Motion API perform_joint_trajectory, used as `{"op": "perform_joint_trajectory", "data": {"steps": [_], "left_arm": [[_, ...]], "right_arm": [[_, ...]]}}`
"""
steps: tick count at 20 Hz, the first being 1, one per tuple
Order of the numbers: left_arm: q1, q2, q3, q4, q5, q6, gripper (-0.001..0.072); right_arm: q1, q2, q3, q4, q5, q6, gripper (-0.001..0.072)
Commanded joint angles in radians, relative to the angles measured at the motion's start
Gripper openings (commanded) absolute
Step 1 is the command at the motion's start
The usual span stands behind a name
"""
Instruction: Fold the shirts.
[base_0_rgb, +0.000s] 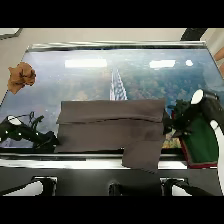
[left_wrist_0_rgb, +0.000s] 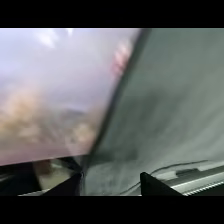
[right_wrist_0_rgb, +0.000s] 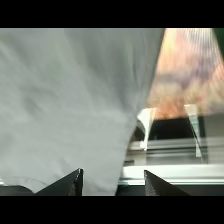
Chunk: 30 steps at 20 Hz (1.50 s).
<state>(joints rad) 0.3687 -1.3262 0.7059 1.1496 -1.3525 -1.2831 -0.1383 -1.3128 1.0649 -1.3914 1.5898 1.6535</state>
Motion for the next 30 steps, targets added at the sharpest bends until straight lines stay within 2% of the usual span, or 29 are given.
{"op": "perform_joint_trajectory", "data": {"steps": [1,2,4,5,9,13,17,18,19,20,21,25,27,30], "left_arm": [[0.010,0.035,-0.101,-0.065,0.105,0.027,0.0419],[0.010,0.034,-0.104,-0.090,0.113,0.027,0.0345],[0.010,0.034,-0.106,-0.103,0.126,0.016,0.0103],[0.010,0.034,-0.106,-0.103,0.128,0.016,0.0030],[0.010,0.035,-0.105,-0.103,0.130,0.032,0.0026],[0.010,0.045,-0.105,-0.103,0.130,0.032,0.0026],[0.010,0.045,-0.105,-0.103,0.130,0.032,0.0026],[0.010,0.045,-0.105,-0.103,0.127,0.031,0.0026],[0.010,0.045,-0.105,-0.103,0.121,0.032,0.0026],[0.010,0.045,-0.105,-0.103,0.119,0.032,0.0026],[0.010,0.045,-0.102,-0.103,0.116,0.032,0.0026],[0.011,0.085,0.028,-0.103,0.047,0.068,0.0025],[0.010,0.107,0.145,-0.103,0.029,0.023,0.0023],[-0.014,0.065,0.335,-0.102,0.048,-0.010,0.0022]], "right_arm": [[-0.001,0.112,-0.154,-0.016,-0.032,-0.013,0.0492],[-0.001,0.125,-0.172,-0.016,-0.028,-0.020,0.0492],[-0.001,0.148,-0.211,-0.016,-0.038,-0.030,0.0493],[-0.001,0.158,-0.235,-0.015,-0.053,-0.035,0.0493],[-0.001,0.164,-0.377,0.074,-0.177,-0.102,0.0495],[-0.001,0.164,-0.451,0.117,-0.316,-0.102,0.0493],[-0.001,0.121,-0.457,0.140,-0.374,-0.102,0.0473],[-0.001,0.104,-0.457,0.160,-0.381,-0.102,0.0408],[-0.001,0.091,-0.457,0.183,-0.388,-0.102,0.0278],[-0.001,0.087,-0.457,0.200,-0.391,-0.102,0.0095],[-0.001,0.089,-0.453,0.203,-0.384,-0.103,0.0051],[-0.001,0.143,-0.326,0.198,-0.323,-0.150,0.0047],[-0.001,0.166,-0.181,0.150,-0.303,-0.113,0.0047],[-0.001,0.096,0.040,0.105,-0.303,-0.071,0.0046]]}}
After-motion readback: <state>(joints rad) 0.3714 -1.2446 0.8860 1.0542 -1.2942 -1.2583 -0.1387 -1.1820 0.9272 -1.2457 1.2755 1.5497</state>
